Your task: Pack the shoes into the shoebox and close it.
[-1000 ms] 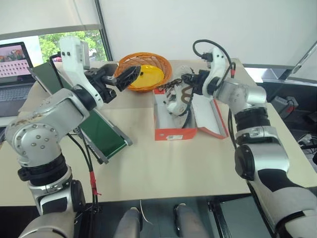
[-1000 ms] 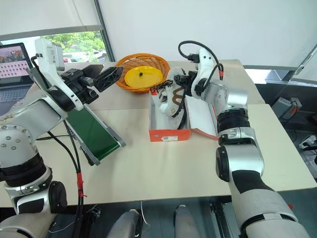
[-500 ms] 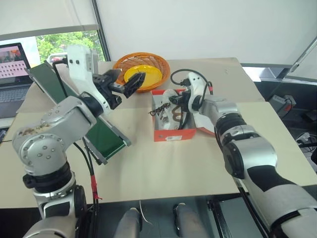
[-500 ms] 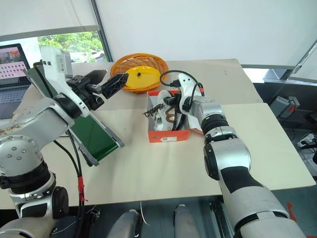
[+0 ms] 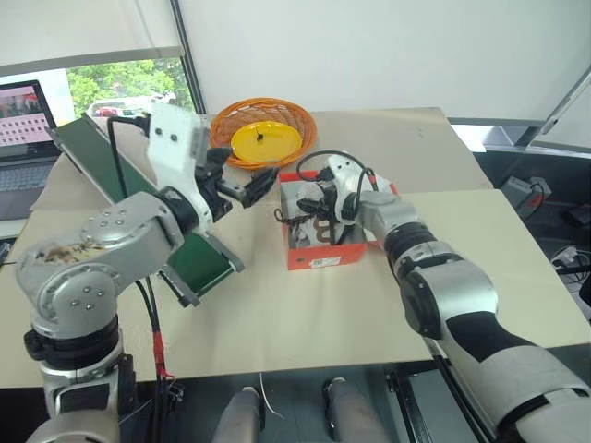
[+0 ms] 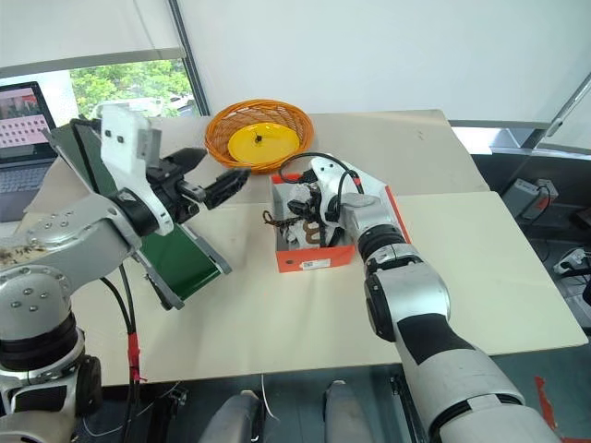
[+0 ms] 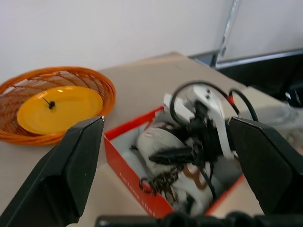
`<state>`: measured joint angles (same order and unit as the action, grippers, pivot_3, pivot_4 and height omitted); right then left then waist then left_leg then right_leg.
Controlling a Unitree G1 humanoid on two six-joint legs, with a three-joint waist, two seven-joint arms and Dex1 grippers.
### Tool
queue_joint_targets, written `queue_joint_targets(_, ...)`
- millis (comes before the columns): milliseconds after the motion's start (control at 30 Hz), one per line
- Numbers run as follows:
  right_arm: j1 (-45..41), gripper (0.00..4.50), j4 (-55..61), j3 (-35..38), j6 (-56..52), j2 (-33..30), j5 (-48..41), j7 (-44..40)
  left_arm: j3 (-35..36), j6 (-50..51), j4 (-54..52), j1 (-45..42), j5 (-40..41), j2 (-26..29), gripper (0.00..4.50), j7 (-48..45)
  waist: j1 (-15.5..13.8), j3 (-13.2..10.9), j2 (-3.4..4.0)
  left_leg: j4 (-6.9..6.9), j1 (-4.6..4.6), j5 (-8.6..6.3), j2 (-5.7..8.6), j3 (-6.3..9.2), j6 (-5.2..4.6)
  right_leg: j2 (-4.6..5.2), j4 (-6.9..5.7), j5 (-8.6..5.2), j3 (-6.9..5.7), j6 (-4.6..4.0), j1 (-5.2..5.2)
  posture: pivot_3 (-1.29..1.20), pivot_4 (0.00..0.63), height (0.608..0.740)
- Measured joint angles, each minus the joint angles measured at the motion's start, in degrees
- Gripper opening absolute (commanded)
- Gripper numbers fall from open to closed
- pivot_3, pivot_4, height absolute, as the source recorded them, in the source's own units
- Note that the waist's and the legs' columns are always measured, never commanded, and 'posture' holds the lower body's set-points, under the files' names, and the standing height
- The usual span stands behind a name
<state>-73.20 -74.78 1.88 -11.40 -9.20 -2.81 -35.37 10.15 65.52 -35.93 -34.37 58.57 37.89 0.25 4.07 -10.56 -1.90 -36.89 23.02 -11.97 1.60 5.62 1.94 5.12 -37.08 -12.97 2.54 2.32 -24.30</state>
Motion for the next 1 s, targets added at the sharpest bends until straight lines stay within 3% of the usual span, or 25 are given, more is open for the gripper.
queue_joint_targets(300,-2.1,4.39,13.6,-1.4,-2.5,-6.1,0.4,-7.2,-1.2,0.7,-1.1,5.6,-0.9,7.8,4.50,-10.2,-0.2,0.0,0.03,0.02,-0.02,0.00,-0.01,0.02,0.00,-0.01,0.08,-0.01,-0.05,0.00,0.03,0.00,0.150,0.740)
queue_joint_targets(467,6.3,4.39,38.1,-2.3,-17.7,-15.8,-1.6,-13.8,-2.7,-1.0,-1.0,5.8,-2.9,13.2,4.50,-19.1,-1.2,0.0,0.05,0.01,0.13,-0.01,0.00,0.09,-0.01,0.01,0.07,-0.01,-0.11,0.01,-0.03,0.00,0.150,0.740)
queue_joint_targets(533,12.0,4.39,54.0,-0.5,-29.6,-20.1,-5.8,-14.8,-4.4,-2.6,-0.4,5.6,-4.6,14.9,4.50,-23.6,-1.4,0.0,0.05,0.03,0.13,-0.01,-0.02,0.08,-0.03,-0.01,0.09,-0.01,-0.11,0.01,-0.06,0.00,0.150,0.740)
queue_joint_targets(633,21.2,3.55,73.8,3.3,-44.0,-24.4,-11.2,-13.8,-7.4,-4.7,1.2,4.5,-6.5,15.8,4.50,-29.5,-1.6,0.0,0.05,0.02,0.03,-0.02,-0.04,0.04,-0.04,-0.01,0.31,-0.04,-0.10,0.01,0.04,0.00,0.150,0.740)
queue_joint_targets(800,40.1,1.82,94.8,9.2,-57.8,-25.3,-17.1,-9.6,-10.8,-8.4,5.1,0.7,-10.0,17.0,4.50,-37.9,-1.7,0.0,0.02,-0.01,-0.12,-0.02,-0.11,-0.03,-0.05,-0.07,0.26,-0.09,-0.08,0.01,0.18,0.00,0.150,0.740)
queue_joint_targets(967,53.9,0.19,103.1,11.5,-62.2,-17.5,-20.6,-3.6,-14.9,-11.6,9.1,-3.5,-14.7,17.8,4.50,-45.3,-1.2,0.0,0.04,-0.04,-0.22,-0.01,-0.15,-0.25,-0.07,-0.09,0.12,-0.08,0.13,0.01,0.14,0.00,0.150,0.740)
queue_joint_targets(1000,56.0,0.05,103.4,12.1,-60.9,-15.5,-20.7,-1.9,-15.8,-12.2,10.0,-4.8,-15.6,17.7,4.50,-46.7,-1.3,0.0,0.02,-0.04,-0.25,-0.01,-0.21,-0.23,-0.07,-0.16,0.13,-0.09,0.11,0.03,0.18,0.00,0.150,0.740)
